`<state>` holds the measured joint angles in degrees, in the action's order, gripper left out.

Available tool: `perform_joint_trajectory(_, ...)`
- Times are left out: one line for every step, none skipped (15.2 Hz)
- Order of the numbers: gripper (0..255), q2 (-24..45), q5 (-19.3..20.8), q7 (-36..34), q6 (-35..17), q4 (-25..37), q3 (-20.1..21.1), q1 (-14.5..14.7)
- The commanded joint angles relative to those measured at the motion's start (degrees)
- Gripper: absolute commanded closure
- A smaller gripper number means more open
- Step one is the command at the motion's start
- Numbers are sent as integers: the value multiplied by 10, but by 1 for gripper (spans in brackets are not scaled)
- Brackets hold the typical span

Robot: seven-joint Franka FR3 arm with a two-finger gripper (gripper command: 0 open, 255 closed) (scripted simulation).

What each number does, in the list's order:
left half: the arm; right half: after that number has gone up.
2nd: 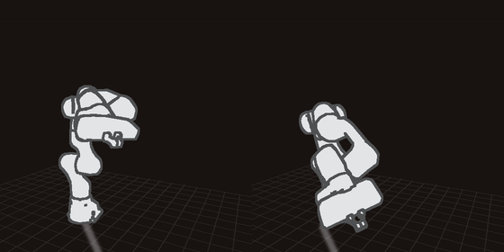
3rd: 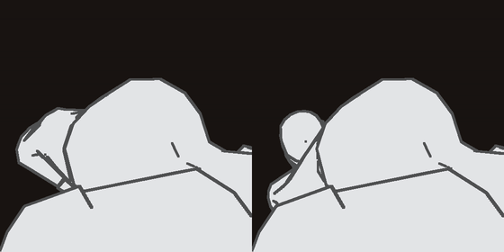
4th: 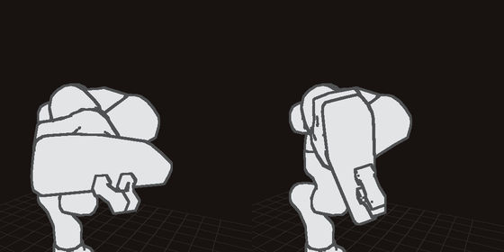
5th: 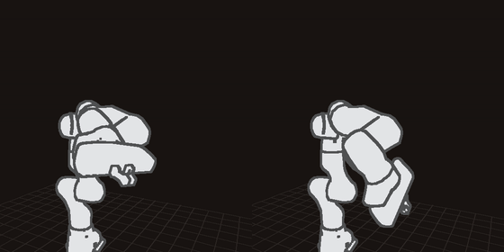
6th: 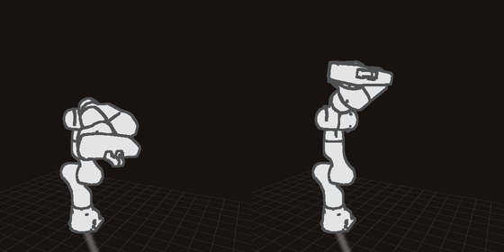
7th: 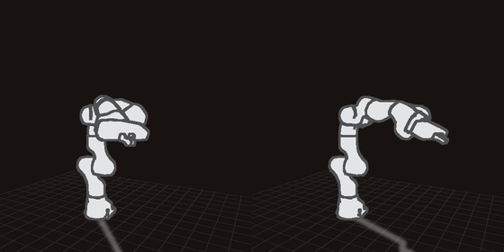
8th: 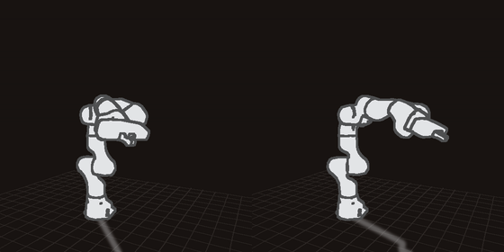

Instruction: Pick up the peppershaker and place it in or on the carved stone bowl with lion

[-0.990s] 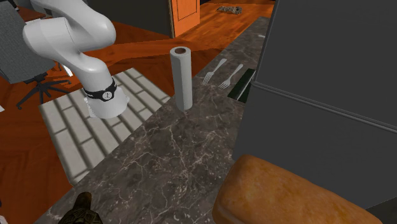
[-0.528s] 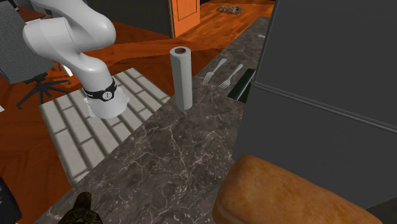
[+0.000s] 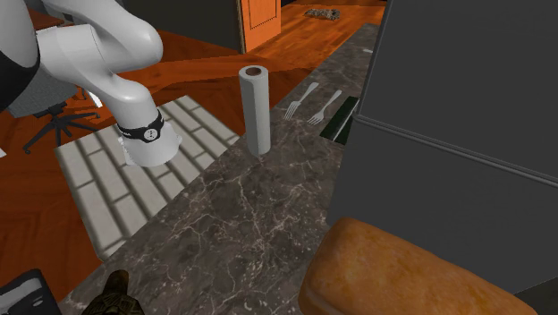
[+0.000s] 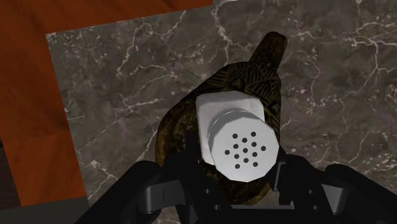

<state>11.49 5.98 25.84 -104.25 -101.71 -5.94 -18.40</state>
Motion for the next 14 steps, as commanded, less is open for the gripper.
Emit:
perform_joint_trajectory(255,0,0,-1,-3,-3,0,0)
perform_joint_trajectory(255,0,0,-1,-3,-3,0,0)
perform_joint_trajectory(255,0,0,-1,-3,-3,0,0)
perform_joint_trajectory(255,0,0,-1,-3,-3,0,0)
perform_joint_trajectory(255,0,0,-1,-3,-3,0,0)
perform_joint_trajectory(255,0,0,-1,-3,-3,0,0)
perform_joint_trajectory(0,0,0,-1,-3,-3,0,0)
perform_joint_trajectory(0,0,0,-1,-3,-3,0,0)
perform_joint_trajectory(0,0,0,-1,-3,-3,0,0)
perform_joint_trajectory(0,0,0,-1,-3,-3,0,0)
perform_joint_trajectory(0,0,0,-1,-3,-3,0,0)
perform_joint_trajectory(0,0,0,-1,-3,-3,0,0)
perform_joint_trajectory(0,-1,-1,-1,16,16,1,1)
perform_joint_trajectory(0,0,-1,0,35,35,2,2)
